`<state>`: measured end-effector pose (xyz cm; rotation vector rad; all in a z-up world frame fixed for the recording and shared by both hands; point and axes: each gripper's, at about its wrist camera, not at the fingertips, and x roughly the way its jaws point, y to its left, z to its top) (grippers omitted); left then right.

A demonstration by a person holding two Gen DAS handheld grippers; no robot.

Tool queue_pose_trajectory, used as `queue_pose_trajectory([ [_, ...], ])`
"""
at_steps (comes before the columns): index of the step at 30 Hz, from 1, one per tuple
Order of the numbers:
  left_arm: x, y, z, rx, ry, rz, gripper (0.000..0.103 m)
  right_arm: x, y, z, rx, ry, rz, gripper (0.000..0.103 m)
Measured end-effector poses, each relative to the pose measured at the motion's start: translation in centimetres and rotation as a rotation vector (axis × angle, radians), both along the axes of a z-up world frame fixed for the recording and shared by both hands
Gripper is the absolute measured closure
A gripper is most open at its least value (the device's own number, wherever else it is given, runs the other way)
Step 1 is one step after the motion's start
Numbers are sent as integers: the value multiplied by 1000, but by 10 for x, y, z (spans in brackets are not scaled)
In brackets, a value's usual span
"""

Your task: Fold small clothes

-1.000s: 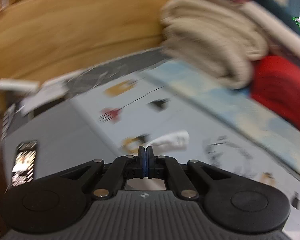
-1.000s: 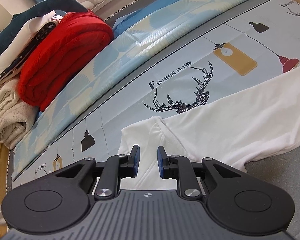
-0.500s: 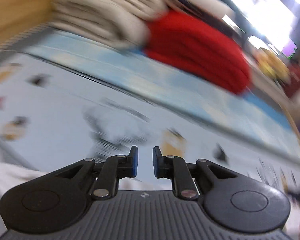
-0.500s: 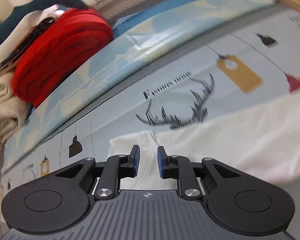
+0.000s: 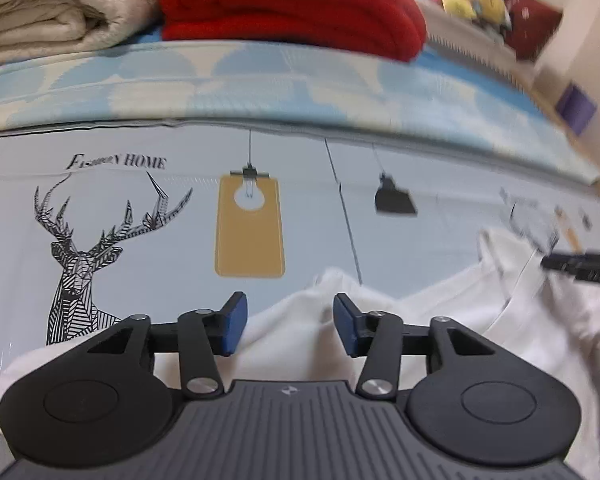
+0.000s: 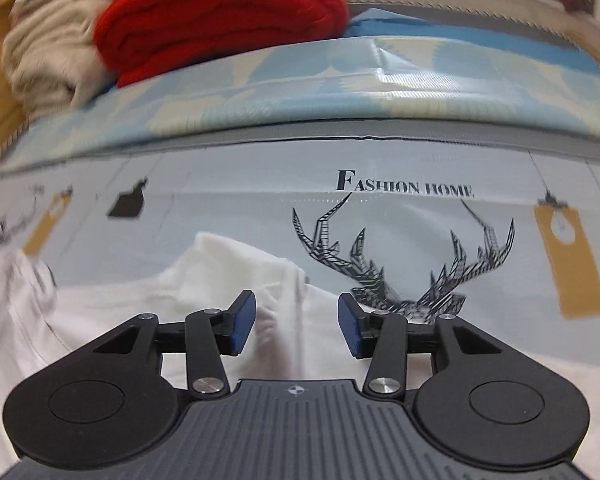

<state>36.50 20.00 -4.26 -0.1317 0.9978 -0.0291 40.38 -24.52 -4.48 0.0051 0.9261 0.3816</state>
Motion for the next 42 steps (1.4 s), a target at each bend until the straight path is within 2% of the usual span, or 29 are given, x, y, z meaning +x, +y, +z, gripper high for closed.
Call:
queue_pose_trajectory([
  [2,6,-4,-10,62,11,-15,48,1,2,-5,-33,4,21,52],
  [5,13,-4,-27,94,45,-20,47,-1,10,-11,-54,3,84,50],
  [9,20,-9,-38,183,107,-44,49,-5,25,-19,-116,-17,142,44],
  [10,21,-10,-38,186,109,-55,57,-6,26,-19,-126,-28,146,43],
  [11,22,-11,-39,176,112,-72,81,-6,27,-19,-128,-36,149,44],
  [12,23,-11,-39,164,119,-91,93,-7,28,-19,-121,-40,151,46],
  [13,25,-12,-39,176,127,-98,102,-7,29,-18,-101,-41,165,61],
  [14,26,-13,-39,213,125,-96,102,-9,30,-17,-87,-44,183,75],
  [15,27,-13,-40,258,115,-86,102,-11,33,-17,-103,-61,194,77],
  [17,30,-6,-37,265,94,-54,102,-14,35,-14,-118,-82,217,86],
  [19,31,-2,-32,225,59,-44,102,-11,25,-7,-81,-78,188,89],
  [23,33,-9,-18,246,-35,-88,102,-6,-6,7,-38,-86,76,89],
  [27,40,-14,-4,269,-175,21,102,-6,-28,15,-72,-146,-102,89],
  [29,44,-24,-5,332,-188,30,100,-7,-35,18,-21,-163,-180,89],
  [30,46,-30,-6,372,-176,34,99,-8,-33,19,2,-173,-161,88],
  [31,47,-32,-6,380,-170,29,93,-9,-30,21,15,-165,-115,83],
  [32,46,-32,-3,368,-177,24,84,-10,-30,23,24,-147,-81,76],
  [33,45,-32,0,359,-190,27,78,-11,-37,25,32,-139,-74,72],
  [34,43,-32,3,354,-201,32,74,-12,-46,27,36,-148,-104,63],
  [36,41,-34,7,323,-200,17,74,-10,-72,26,45,-137,-225,61],
  [38,37,-40,7,259,-174,-38,74,-11,-102,18,46,-97,-335,61],
  [40,36,-51,1,210,-127,-124,74,-16,-122,5,27,-43,-376,60],
  [42,36,-65,-9,231,-85,-205,74,-20,-129,-10,13,53,-343,60],
])
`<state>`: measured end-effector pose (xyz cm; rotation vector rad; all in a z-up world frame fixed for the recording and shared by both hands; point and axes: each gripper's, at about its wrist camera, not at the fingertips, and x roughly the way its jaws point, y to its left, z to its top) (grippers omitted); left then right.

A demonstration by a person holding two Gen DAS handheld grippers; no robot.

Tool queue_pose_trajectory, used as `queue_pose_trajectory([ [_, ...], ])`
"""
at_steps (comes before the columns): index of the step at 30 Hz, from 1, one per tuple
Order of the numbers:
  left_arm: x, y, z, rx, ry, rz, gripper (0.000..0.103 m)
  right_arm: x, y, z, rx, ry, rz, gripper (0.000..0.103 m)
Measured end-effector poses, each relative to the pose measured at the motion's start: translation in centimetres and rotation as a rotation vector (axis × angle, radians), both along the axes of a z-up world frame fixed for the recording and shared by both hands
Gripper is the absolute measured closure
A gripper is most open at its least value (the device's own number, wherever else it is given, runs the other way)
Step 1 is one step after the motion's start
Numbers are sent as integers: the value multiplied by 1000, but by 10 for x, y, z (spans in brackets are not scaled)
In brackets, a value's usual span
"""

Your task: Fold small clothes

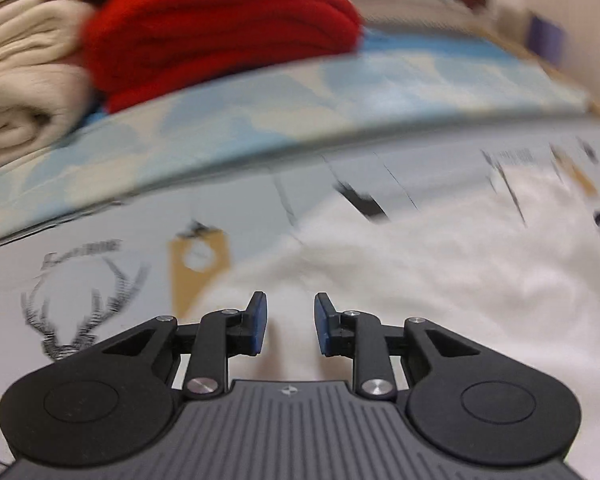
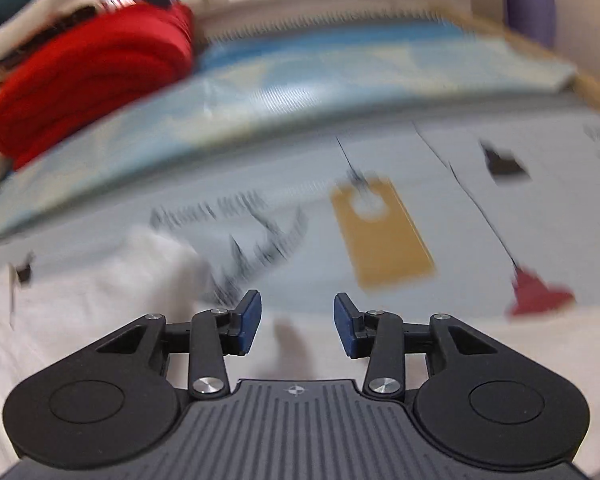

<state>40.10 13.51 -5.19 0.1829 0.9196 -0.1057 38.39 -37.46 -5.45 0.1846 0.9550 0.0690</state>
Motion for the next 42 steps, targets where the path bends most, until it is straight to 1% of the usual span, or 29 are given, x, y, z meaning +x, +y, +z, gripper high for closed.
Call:
queue_pose_trajectory([
  [1,0,-6,-5,20,16,-31,74,-3,2,-6,-30,31,28,60],
  [2,-1,-10,-9,34,28,-53,74,-8,9,-8,-87,13,72,61],
  [4,-1,-14,-17,43,54,-62,74,-17,28,-10,-239,-33,183,63],
  [6,-1,-17,-20,46,68,-58,74,-22,33,-13,-291,-60,207,97],
  [7,-1,-18,-20,45,70,-60,74,-22,31,-14,-301,-68,206,103],
  [9,-3,-20,-21,43,73,-68,75,-23,25,-14,-292,-83,192,103],
  [11,-7,-24,-23,45,73,-78,75,-16,18,-16,-372,-93,152,103],
  [13,-12,-28,-21,45,73,-86,75,-11,1,-17,-404,-86,53,103],
  [15,-13,-31,-20,36,78,-102,75,-8,-15,-16,-394,-81,-13,103],
  [17,-16,-33,-19,23,87,-127,75,-7,-18,-14,-377,-85,-8,103],
  [19,-19,-34,-19,8,102,-153,75,-11,-17,-11,-448,-100,-23,103],
  [20,-21,-33,-19,-14,113,-163,75,-11,-20,-12,-463,-84,-47,103],
  [22,-22,-28,-27,-63,159,-159,75,-13,-35,-16,-427,-40,-103,103],
  [23,-21,-26,-35,-58,204,-145,75,-16,-38,-13,-405,-44,-116,102],
  [24,-22,-23,-44,-25,251,-126,75,-18,-39,-7,-368,-52,-116,102],
  [25,-25,-20,-50,7,271,-115,74,-22,-38,2,-297,-86,-101,101],
  [26,-29,-18,-49,4,264,-115,74,-28,-33,12,-225,-135,-64,100],
  [27,-32,-14,-46,-35,258,-108,74,-34,-25,20,-172,-178,-10,100],
  [28,-35,-8,-42,-98,256,-92,74,-41,-16,25,-110,-202,67,98],
  [29,-39,-2,-42,-162,264,-70,74,-44,-11,24,-43,-179,121,90],
  [30,-43,1,-46,-188,295,-43,74,-45,-7,18,40,-108,162,81],
  [31,-49,1,-51,-169,325,-30,75,-46,-4,7,96,-5,186,72],
  [32,-59,-1,-52,-133,322,-45,75,-50,-1,-2,83,68,188,72],
  [33,-70,-6,-48,-92,309,-79,74,-57,1,-1,46,47,192,73],
  [35,-89,-12,-41,-43,334,-117,73,-64,2,9,-13,73,165,74],
  [36,-100,-11,-36,-44,339,-126,73,-71,2,16,-43,76,143,74],
  [38,-123,-7,-26,-73,352,-137,73,-88,3,31,-89,62,142,73],
  [40,-153,-5,-19,-101,378,-162,73,-110,9,46,-143,35,184,72],
  [42,-184,-7,-16,-116,394,-193,73,-132,16,61,-160,8,240,71],
])
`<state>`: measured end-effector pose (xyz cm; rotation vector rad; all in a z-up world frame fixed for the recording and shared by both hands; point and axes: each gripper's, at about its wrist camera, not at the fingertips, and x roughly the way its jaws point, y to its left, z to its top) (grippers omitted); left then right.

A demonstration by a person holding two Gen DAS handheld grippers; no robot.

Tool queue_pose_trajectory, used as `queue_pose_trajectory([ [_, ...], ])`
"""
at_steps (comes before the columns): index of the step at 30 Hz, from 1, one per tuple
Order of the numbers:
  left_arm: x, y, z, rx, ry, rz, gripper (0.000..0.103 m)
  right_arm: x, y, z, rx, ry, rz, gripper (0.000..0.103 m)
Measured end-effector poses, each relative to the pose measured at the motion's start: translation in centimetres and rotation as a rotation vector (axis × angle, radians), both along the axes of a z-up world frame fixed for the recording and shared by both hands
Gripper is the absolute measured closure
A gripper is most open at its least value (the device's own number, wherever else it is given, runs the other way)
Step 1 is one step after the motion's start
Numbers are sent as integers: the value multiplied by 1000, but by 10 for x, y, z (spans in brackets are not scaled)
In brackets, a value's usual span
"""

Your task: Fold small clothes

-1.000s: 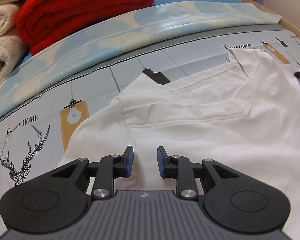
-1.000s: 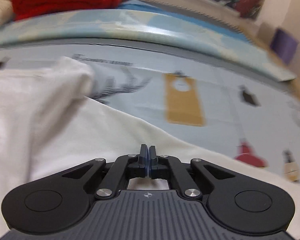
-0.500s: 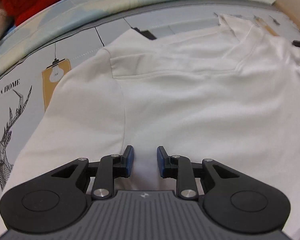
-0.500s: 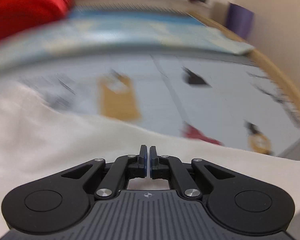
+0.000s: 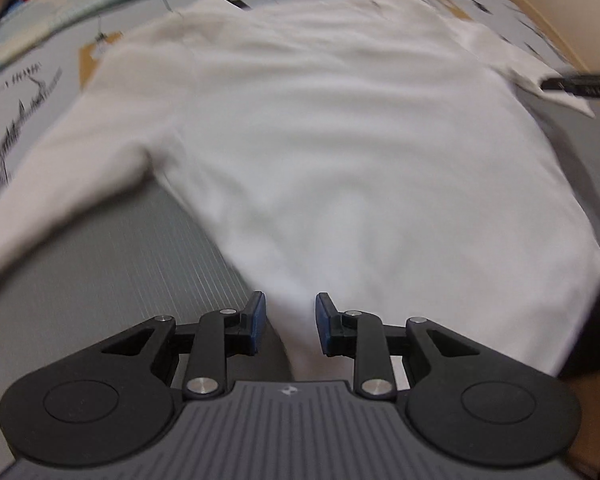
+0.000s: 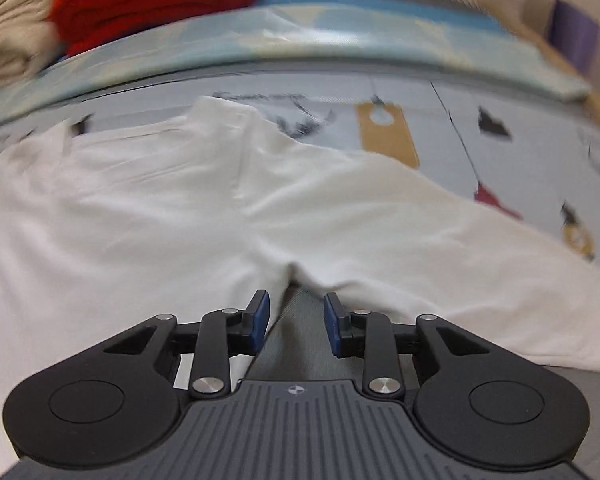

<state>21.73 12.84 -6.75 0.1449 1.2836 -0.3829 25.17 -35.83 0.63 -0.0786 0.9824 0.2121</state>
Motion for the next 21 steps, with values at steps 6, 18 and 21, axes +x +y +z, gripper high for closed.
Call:
queue_pose_trajectory([
  [6,-86,-3,-1,-26,29,-18,73,-75,21,18,49,54,118,63],
  [18,-140,17,-25,-12,93,149,71,-184,-2,-43,-24,302,63,53],
  [21,-139,8,-25,-4,85,163,71,-192,-10,-43,21,295,6,52],
])
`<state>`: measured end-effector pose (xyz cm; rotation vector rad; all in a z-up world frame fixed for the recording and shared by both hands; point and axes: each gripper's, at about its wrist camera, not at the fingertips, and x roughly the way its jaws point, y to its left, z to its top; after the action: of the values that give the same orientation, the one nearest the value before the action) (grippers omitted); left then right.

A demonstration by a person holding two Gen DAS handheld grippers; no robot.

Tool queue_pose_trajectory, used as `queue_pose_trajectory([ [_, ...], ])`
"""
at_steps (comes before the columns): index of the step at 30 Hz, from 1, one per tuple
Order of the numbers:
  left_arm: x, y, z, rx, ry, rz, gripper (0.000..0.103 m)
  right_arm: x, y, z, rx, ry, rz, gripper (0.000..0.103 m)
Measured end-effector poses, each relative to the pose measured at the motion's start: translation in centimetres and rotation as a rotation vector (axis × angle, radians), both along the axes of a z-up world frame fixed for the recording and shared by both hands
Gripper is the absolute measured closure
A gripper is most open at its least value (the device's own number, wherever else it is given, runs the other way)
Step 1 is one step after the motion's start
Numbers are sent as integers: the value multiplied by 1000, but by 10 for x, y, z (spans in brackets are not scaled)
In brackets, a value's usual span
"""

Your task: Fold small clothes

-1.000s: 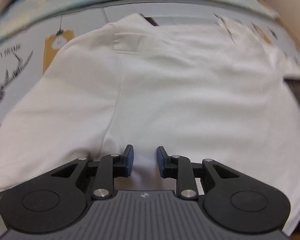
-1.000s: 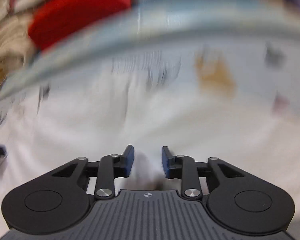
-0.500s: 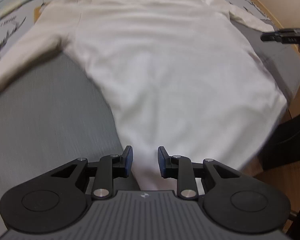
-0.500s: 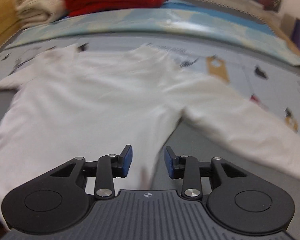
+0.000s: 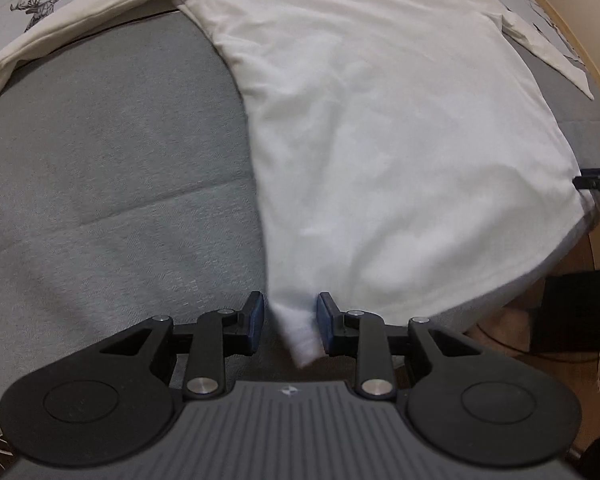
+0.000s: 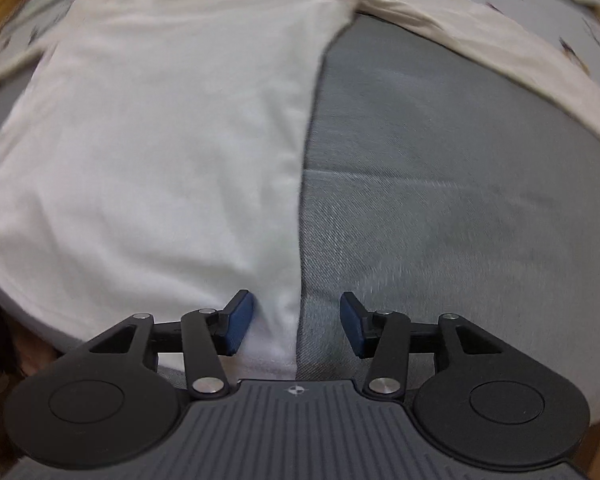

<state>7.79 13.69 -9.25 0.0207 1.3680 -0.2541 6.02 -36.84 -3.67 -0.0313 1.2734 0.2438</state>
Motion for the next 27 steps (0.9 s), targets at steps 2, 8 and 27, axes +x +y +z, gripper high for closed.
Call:
queue_pose_trajectory([
  [2,-1,-5,-1,20,-6,8,72,-5,1,1,0,-10,1,53],
  [8,-7,-3,17,4,-31,48,99,-16,-9,12,55,-40,3,99],
  [27,-26,5,28,106,-2,44,98,-13,-35,28,-21,23,-188,99],
])
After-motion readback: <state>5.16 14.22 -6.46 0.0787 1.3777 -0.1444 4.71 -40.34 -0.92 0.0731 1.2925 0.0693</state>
